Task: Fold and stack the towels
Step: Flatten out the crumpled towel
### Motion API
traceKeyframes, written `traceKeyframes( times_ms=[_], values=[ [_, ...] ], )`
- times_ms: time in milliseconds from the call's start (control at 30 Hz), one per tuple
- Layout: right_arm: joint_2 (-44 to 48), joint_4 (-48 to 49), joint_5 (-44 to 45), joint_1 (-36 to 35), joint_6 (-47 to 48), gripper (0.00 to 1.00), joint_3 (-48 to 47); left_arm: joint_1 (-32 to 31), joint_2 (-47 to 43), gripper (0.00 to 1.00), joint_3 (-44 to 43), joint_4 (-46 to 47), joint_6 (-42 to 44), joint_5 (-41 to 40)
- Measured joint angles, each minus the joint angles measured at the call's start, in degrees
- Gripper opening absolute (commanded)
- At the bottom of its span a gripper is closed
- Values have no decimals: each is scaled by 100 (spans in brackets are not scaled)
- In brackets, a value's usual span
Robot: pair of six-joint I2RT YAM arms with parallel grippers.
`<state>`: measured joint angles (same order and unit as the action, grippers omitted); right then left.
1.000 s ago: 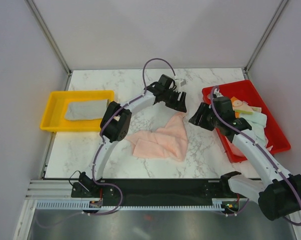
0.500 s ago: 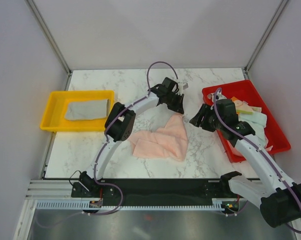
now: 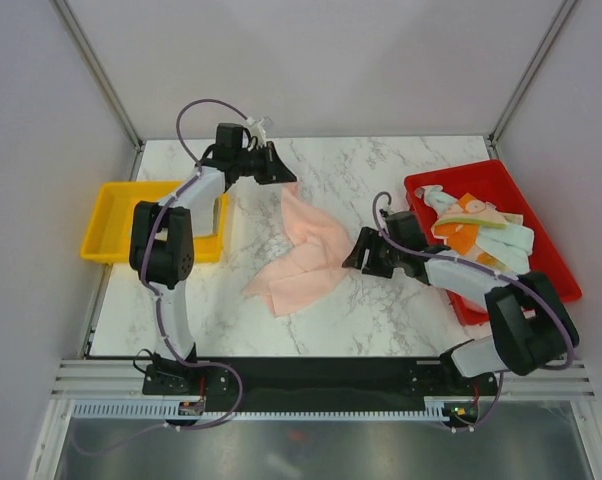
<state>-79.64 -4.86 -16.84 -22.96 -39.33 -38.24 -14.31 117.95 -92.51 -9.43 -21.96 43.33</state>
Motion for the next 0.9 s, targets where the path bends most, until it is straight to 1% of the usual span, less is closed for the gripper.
traceKeyframes(
  times_ms=[100, 200, 333, 467, 567, 633, 667, 700, 800, 900],
  values=[
    [-667, 267, 101, -350, -96, 73, -17, -9, -13, 2, 195, 57, 0, 138],
    [-909, 544, 195, -389, -120, 72, -142, -208, -13, 2, 365, -22, 2, 275],
    [-1331, 791, 304, -378, -96, 71, -481, -374, -13, 2, 378, -87, 35, 385],
    [-1781, 990, 367, -382, -345, 67, -885, -304, -13, 2, 378, -205, 142, 339],
    [-1965, 1014, 538, -422, -691, 61, -1054, -195, -15, 2, 378, -280, 188, 289],
    [-2090, 1008, 649, -461, -859, 23, -1182, -131, -24, 2, 378, -304, 190, 214],
    [-2155, 1003, 662, -481, -868, 9, -1239, -94, -37, 2, 378, -319, 188, 175],
    [-2218, 997, 660, -503, -835, 0, -1272, -63, -57, 2, 378, -356, 188, 149],
    [-2173, 686, 671, -516, -577, 0, -1276, 37, -173, 2, 378, -435, 188, 55],
    [-1729, 146, 800, -380, -114, 0, -1287, 116, -264, 2, 236, -501, 129, 50]
  ],
)
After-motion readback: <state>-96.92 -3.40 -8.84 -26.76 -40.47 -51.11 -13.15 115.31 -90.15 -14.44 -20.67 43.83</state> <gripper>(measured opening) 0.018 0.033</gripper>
